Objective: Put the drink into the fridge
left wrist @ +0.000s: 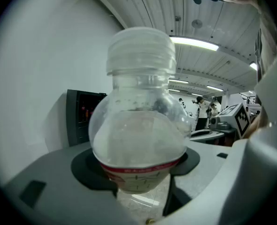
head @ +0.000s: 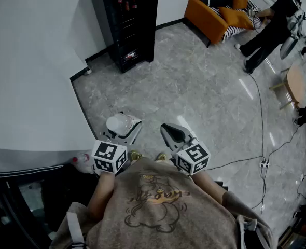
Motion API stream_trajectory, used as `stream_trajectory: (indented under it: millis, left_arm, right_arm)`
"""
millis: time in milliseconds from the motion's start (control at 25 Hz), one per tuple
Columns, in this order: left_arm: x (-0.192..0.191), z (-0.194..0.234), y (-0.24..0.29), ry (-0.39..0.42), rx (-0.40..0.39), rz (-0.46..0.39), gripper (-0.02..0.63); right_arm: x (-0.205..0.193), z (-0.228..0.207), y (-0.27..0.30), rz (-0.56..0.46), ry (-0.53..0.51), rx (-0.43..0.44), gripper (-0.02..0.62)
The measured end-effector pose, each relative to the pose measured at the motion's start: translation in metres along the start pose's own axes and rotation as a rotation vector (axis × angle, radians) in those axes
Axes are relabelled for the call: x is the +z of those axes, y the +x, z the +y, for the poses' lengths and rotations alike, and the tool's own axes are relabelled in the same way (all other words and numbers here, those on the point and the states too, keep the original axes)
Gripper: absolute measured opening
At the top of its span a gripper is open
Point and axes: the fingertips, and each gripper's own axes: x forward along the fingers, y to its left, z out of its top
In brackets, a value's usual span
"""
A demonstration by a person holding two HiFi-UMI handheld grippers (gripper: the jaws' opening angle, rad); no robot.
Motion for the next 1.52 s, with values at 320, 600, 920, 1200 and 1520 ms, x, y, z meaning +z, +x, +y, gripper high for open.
stream_trajectory:
  millis: [320, 600, 920, 1200, 1520]
  left_arm:
    - [0.000, 0.017, 0.002, 0.025, -0.018, -0.009, 0.299]
    - [-0.006, 0.037, 0.003, 0.023, -0.050, -0.013, 0.299]
    - [-0.006, 0.054, 0.025, 0.019, -0.069, -0.008, 0.299]
    - [0.003, 0.079, 0.048, 0.030, -0.054, -0.007, 0.299]
    - [0.002, 0.104, 0.073, 0.031, -0.048, 0.020, 0.299]
  right_arm:
    - [0.000, 0.010, 0.019, -0.017, -0.024, 0.029, 0.025]
    - [0.003, 0.015, 0.038, -0.053, -0.009, 0.013, 0.026]
    - [0.010, 0.003, 0.056, -0.077, 0.014, 0.031, 0.026]
    - [0.019, -0.016, 0.085, -0.103, 0.021, 0.031, 0.026]
    - [0.023, -0.044, 0.112, -0.088, 0.023, 0.012, 0.026]
